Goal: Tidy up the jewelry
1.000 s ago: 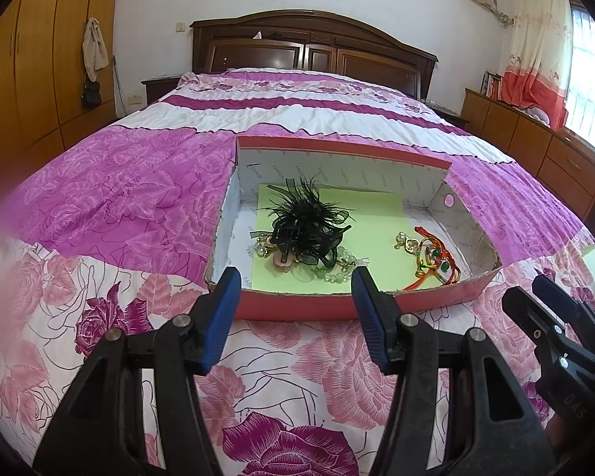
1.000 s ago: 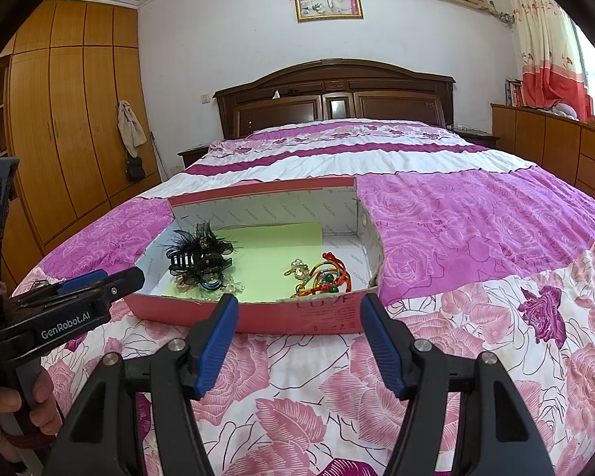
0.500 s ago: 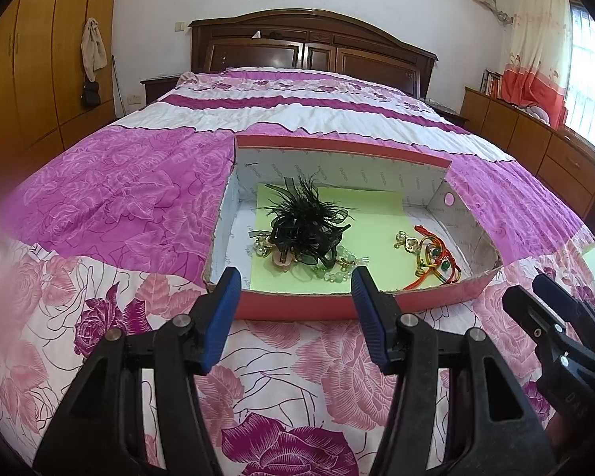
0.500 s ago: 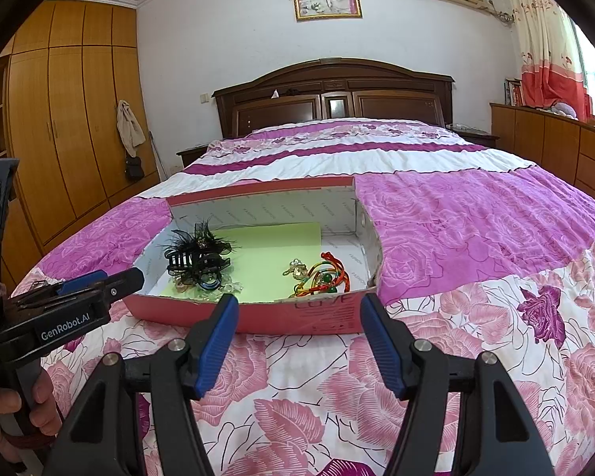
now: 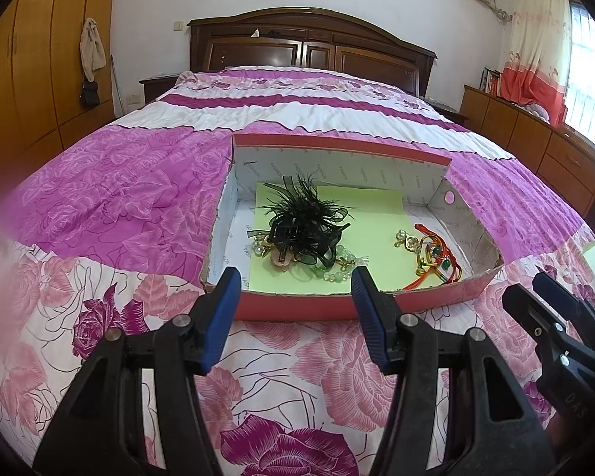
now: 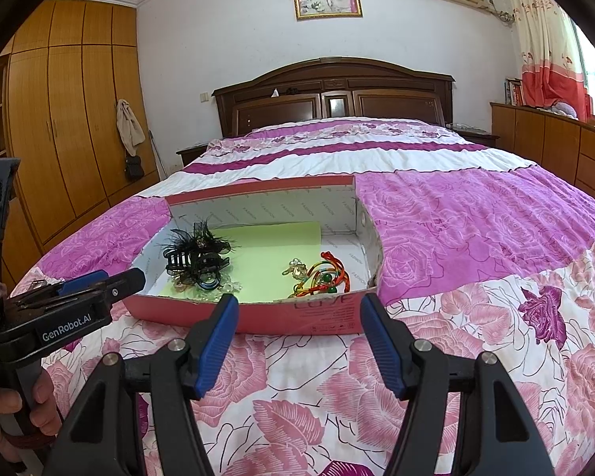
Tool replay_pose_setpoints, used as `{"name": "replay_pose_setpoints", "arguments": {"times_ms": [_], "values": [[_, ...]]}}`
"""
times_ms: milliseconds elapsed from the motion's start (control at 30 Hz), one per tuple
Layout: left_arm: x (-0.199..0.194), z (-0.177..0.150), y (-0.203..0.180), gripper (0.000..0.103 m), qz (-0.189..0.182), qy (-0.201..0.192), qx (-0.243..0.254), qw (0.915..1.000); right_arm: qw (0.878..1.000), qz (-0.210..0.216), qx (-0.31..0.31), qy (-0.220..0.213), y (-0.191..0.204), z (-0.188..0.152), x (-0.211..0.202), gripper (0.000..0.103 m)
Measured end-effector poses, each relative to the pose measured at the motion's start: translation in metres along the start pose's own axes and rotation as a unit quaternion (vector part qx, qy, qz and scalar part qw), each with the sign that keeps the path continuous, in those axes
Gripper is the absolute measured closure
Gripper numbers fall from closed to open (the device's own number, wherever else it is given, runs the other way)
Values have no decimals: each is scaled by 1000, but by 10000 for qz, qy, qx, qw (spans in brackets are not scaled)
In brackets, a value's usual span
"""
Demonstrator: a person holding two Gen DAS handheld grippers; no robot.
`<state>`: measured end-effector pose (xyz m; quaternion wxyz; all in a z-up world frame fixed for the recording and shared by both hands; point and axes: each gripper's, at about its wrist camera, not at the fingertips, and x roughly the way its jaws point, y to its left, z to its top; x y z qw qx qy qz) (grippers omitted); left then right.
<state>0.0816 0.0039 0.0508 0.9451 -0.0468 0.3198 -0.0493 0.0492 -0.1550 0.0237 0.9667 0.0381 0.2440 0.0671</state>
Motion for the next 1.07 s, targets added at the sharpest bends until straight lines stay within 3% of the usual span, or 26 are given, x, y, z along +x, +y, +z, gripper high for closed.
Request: {"name": "replay_pose_setpoints", "arguments": {"times_ms": [1067], "values": [[2,1,-3,53,-34,35,36,10000,10000,-8,2,2,0,0,1,37]]}}
